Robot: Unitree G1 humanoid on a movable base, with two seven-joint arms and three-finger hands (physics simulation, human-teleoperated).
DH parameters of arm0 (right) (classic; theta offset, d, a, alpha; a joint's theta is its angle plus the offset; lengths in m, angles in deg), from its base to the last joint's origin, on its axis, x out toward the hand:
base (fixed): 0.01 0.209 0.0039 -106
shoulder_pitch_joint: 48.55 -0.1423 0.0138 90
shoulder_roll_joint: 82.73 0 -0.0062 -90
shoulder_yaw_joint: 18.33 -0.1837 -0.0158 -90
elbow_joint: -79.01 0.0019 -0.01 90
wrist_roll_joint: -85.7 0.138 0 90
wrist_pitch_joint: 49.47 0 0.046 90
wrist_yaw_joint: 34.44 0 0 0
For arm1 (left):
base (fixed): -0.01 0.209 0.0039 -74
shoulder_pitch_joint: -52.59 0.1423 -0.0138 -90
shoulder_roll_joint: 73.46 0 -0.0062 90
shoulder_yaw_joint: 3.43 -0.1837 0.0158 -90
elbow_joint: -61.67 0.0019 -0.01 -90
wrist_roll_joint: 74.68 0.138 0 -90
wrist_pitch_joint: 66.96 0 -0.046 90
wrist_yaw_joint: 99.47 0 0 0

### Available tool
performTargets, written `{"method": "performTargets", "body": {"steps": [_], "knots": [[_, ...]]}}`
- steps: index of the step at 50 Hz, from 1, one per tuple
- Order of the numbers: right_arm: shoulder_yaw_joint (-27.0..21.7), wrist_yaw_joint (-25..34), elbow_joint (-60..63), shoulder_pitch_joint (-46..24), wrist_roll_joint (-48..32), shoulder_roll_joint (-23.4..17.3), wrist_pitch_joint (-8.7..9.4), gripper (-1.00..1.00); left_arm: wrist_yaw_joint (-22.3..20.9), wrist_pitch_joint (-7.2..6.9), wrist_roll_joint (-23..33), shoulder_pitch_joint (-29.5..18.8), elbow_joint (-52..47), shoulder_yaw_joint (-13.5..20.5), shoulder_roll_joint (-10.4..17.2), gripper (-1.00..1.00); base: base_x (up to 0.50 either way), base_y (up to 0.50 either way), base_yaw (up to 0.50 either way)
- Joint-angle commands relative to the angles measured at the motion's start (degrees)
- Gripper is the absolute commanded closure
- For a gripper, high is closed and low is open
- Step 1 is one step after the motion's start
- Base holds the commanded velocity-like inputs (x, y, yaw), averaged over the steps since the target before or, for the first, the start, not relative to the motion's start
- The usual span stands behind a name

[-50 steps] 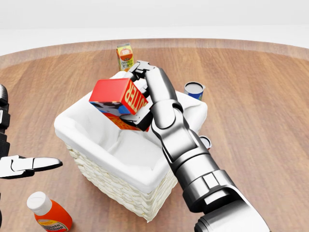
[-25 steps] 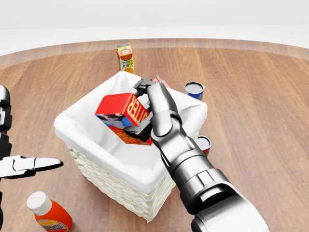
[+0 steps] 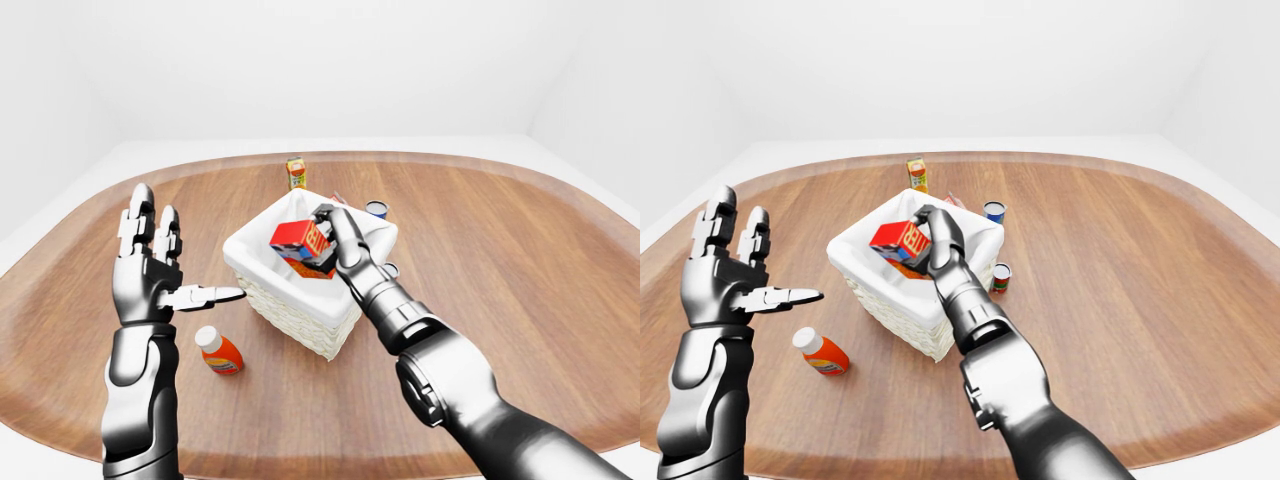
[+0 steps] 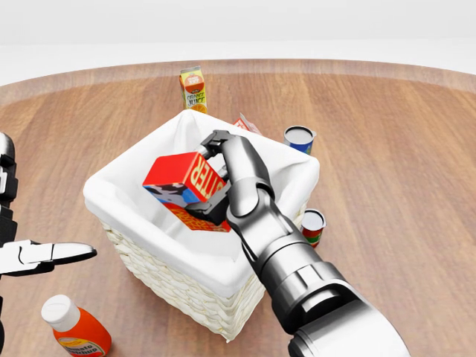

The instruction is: Pick up the butter and put it in the basket.

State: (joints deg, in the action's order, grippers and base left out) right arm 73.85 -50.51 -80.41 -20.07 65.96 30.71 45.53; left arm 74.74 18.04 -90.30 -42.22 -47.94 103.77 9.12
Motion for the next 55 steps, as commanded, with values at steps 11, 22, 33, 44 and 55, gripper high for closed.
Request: {"method": "performTargets", "body": {"steps": [11, 22, 33, 44, 55], "knots": [[-0.3, -2.0, 3.7, -0.2, -0.4, 0.6, 0.00, -1.00, -0.1, 0.00, 0.0, 0.1, 0.4, 0.1, 0.0, -1.00, 0.00, 0.00, 0.00], [0.3, -1.4, 6.4, 0.9, -0.8, 1.2, 0.00, -1.00, -0.2, 0.00, -0.1, 0.2, 0.4, 0.1, 0.0, -1.00, 0.00, 0.00, 0.00], [2.7, 4.0, 27.1, 9.5, -2.5, 1.4, 0.00, -1.00, -0.3, 0.00, 0.1, 0.3, 0.3, -0.1, -0.1, -1.00, 0.00, 0.00, 0.00], [5.3, 12.2, 53.2, 21.2, -6.6, 1.4, 0.00, -1.00, -0.3, 0.00, 0.5, 0.7, -1.0, -0.5, -0.4, -1.00, 0.00, 0.00, 0.00], [6.2, 17.5, 68.2, 29.4, -8.7, 0.4, 0.00, -1.00, -0.6, 0.00, 1.0, 0.6, -0.8, -0.8, -0.6, -1.00, 0.00, 0.00, 0.00]]}}
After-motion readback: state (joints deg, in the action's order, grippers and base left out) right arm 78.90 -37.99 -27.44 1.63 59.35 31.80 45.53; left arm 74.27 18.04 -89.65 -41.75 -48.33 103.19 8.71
